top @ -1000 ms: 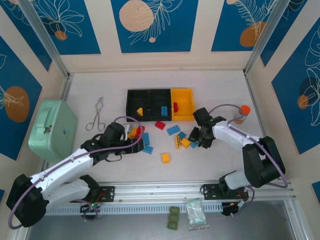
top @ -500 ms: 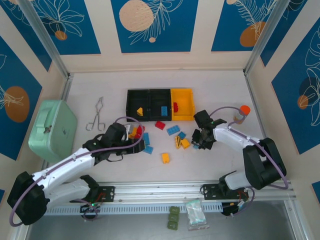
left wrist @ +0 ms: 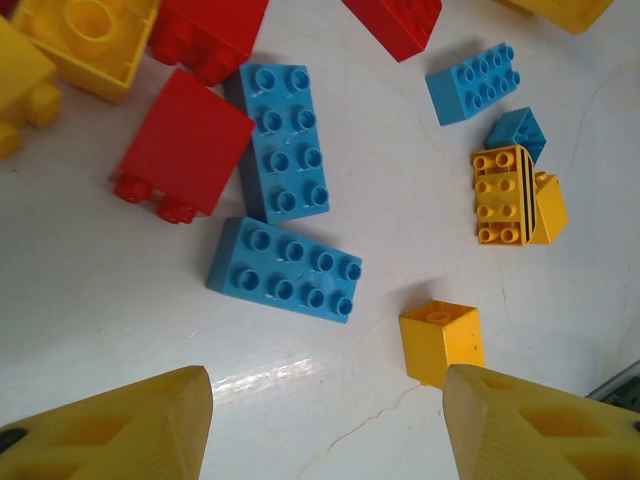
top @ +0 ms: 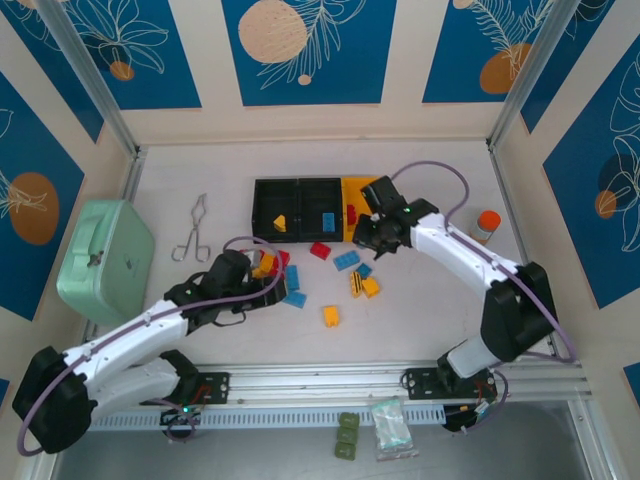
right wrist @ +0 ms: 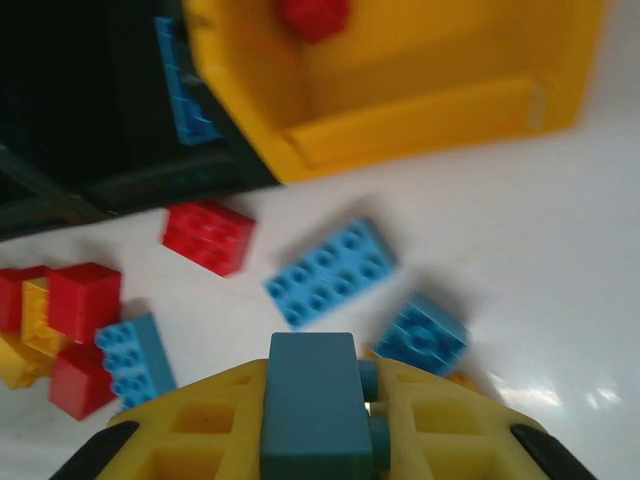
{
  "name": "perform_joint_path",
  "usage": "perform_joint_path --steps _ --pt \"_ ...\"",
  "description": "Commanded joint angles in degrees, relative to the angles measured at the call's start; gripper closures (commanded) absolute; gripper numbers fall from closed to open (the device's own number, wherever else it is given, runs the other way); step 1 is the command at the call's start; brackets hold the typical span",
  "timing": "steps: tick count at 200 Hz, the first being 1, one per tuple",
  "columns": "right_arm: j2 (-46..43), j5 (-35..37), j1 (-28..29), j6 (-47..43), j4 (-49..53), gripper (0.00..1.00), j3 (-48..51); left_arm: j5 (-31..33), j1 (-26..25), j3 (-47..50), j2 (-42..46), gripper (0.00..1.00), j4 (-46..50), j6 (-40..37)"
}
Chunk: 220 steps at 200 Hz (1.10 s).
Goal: Sort the legos into containers by color
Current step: Place the lego in the container.
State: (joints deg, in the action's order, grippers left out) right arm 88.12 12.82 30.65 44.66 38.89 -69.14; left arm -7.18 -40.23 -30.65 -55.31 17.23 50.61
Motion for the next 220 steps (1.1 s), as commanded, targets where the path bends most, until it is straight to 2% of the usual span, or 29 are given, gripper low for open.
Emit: perform_joint_path --steps 1,63,116,167,220 --pt "6.04 0.36 1.96 -3.13 1.23 0.83 -6.86 3.80 -0.40 -0.14 4.26 0.38 5.32 1.35" --pt "29.43 -0.95 4.13 -8.69 6.57 0.83 -31.31 6.30 -0.34 0.31 12.49 0.36 12.92 3.72" --pt "40.27 -2.30 3.11 -8.89 10.87 0.82 -43.16 6.48 -0.30 1.30 13.90 0.36 13.50 4.97" --pt "45.08 -2.11 2.83 -9.39 14.09 0.76 -49.85 6.15 -0.33 1.56 12.47 0.36 12.41 4.84" --pt "42.75 -1.23 3.35 -9.53 14.85 0.64 -50.22 6.04 -0.30 2.51 12.94 0.36 12.12 5.21"
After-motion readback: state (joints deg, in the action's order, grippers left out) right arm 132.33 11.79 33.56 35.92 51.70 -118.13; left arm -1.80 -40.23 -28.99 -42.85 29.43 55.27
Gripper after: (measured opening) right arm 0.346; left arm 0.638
